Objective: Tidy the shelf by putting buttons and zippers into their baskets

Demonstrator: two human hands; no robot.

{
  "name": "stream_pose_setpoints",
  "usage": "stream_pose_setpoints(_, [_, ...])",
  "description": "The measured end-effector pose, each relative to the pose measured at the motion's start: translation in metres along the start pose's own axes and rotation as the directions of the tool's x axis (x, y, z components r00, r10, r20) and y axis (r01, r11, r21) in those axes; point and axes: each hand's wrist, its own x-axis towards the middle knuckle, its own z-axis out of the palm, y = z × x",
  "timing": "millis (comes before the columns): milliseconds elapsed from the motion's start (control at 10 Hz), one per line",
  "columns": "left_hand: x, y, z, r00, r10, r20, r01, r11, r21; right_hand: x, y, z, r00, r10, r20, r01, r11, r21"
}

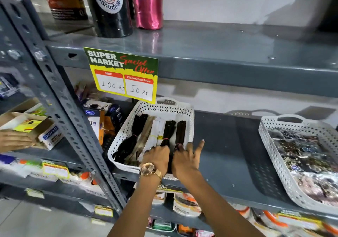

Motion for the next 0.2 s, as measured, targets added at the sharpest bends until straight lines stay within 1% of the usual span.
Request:
stream_pose_setpoints(100, [-0.012, 0.008, -0.007, 0.983, 0.028, -0.184, -0.024, 0.999, 0.025, -0.02, 0.012, -0.007, 0.966, 0.041, -0.257, 0.032, 0.961, 0.273])
stream_pose_setpoints(200, [-0.018, 0.02, -0.011, 0.945, 0.08, -0.318, -0.098, 0.994, -0.04, -0.04, 0.029, -0.014, 0.895, 0.112, -0.432, 0.081, 0.911, 0.404])
